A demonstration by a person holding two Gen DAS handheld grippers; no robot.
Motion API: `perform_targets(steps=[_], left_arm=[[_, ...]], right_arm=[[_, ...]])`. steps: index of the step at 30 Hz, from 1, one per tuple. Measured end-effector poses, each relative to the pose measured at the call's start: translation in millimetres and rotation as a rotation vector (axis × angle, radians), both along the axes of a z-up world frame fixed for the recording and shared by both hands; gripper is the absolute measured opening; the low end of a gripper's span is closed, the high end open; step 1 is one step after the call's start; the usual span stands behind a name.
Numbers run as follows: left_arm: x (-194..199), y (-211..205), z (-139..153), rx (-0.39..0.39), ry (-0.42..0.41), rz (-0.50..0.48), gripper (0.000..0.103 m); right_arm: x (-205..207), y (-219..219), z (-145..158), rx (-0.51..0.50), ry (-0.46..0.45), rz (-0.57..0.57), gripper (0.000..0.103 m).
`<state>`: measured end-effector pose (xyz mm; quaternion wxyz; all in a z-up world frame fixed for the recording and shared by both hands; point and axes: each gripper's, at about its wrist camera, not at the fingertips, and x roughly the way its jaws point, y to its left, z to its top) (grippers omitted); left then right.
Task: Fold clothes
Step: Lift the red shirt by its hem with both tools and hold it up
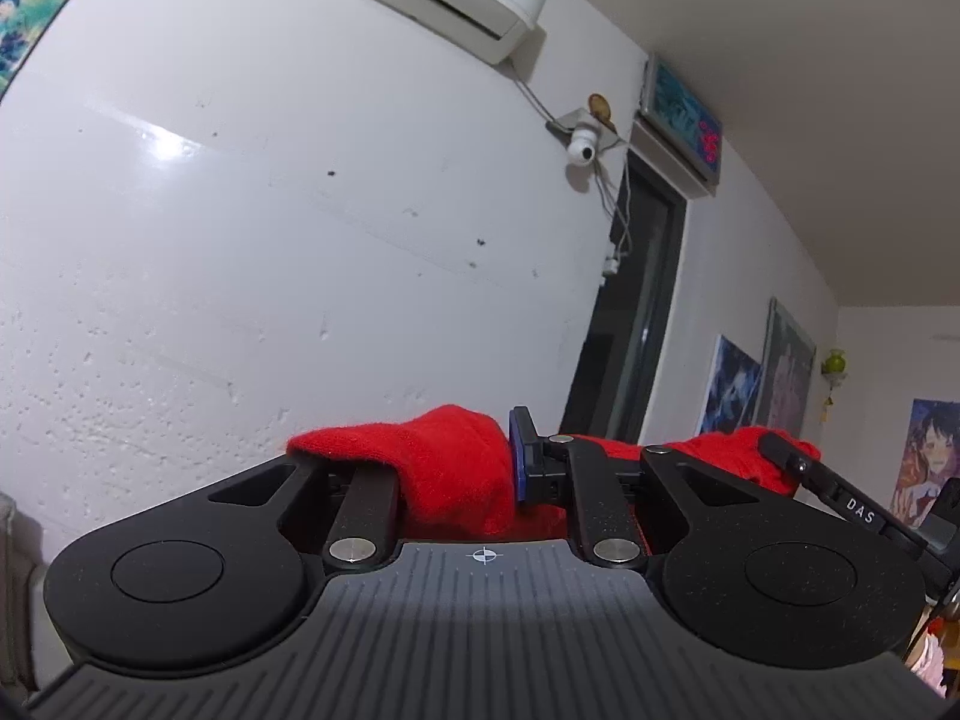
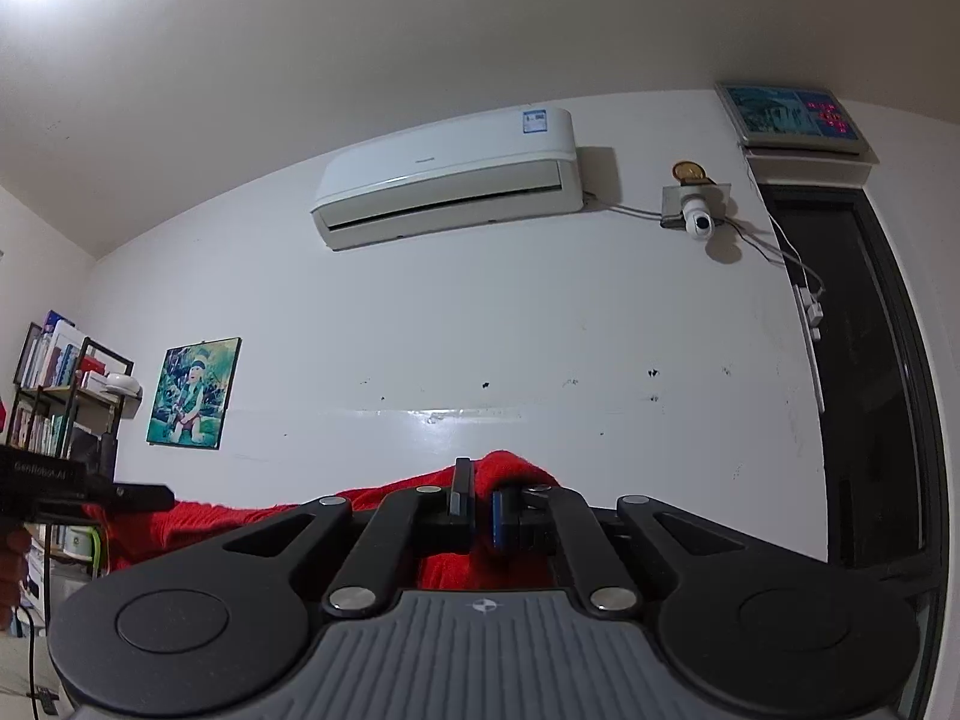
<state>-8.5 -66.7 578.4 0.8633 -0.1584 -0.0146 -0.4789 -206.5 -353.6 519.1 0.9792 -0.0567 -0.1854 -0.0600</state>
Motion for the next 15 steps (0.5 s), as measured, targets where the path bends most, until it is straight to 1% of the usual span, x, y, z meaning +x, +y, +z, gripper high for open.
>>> perform_targets(steps=[2, 4, 9, 12, 15], left_arm=[[-10.6, -2.2, -0.2, 0.008, -0.031, 0.023, 0.016], [-18.1, -3.1, -1.0, 0.010, -0.051, 0.039, 0.015], [-36.0, 2.6, -1.7, 0.002, -0.094, 0.038, 0.014], [-40.6, 5.0, -0.5, -0.001, -0.107, 0.042, 0.014], [-37.5, 4.0, -1.8, 0.008, -0.105, 0.052, 0.014]], right_arm=[[-5.4, 1.4, 0.6, -0.006, -0.003, -0.008, 0.004], [-9.1, 0.1, 3.0, 0.013, 0.006, -0.004, 0.004], [-19.1, -7.5, 7.7, 0.045, 0.004, 0.022, 0.005], [-21.4, -11.3, 9.2, 0.055, 0.002, 0.048, 0.004], [-12.4, -14.7, 6.5, 0.054, 0.009, 0.051, 0.004]])
